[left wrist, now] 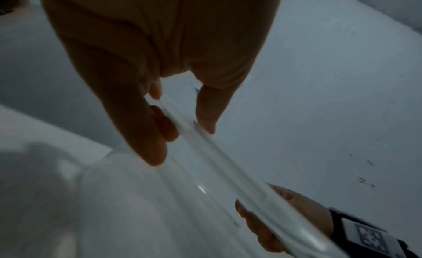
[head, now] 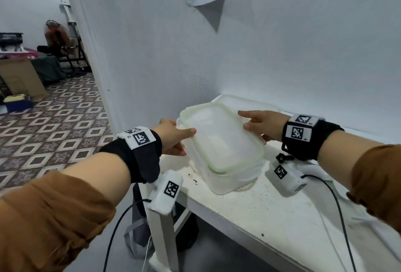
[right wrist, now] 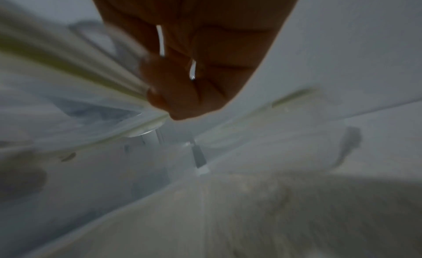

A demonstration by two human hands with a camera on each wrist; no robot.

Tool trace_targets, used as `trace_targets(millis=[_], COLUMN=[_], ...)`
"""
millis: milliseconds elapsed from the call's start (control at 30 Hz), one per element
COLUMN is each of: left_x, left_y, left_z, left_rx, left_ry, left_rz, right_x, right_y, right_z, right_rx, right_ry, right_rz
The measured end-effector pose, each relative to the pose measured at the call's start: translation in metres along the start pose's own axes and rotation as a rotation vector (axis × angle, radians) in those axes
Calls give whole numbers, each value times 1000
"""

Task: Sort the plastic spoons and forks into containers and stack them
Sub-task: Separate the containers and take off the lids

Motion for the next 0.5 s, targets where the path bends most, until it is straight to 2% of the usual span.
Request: trace_targets(millis=[167,300,400,500], left_x=[27,45,56,67], left_y=[-4,-4,-10,-13], left_z=[-36,-62,-78,-87], left_rx=[-109,-135,-149,-167], left_ry=[79,122,15,-182], left_rz=[-46,40,100,194], right_x=[14,15,7,-9], right_y=[-12,-23,-34,-40], right_z=[45,82,107,119], right_rx=[114,184,248,310], right_ry=[129,235,251,151], right_rz=[-49,-65,-69,-85])
Point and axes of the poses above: each hand's wrist, its own y-axis towards the middle knuckle, its own x-axis out of the back of the hand, z = x × y, the point moved 4 cm from there along y, towards the middle knuckle, and after that the axes turned 13 degrees about y, right-handed, at the moved point
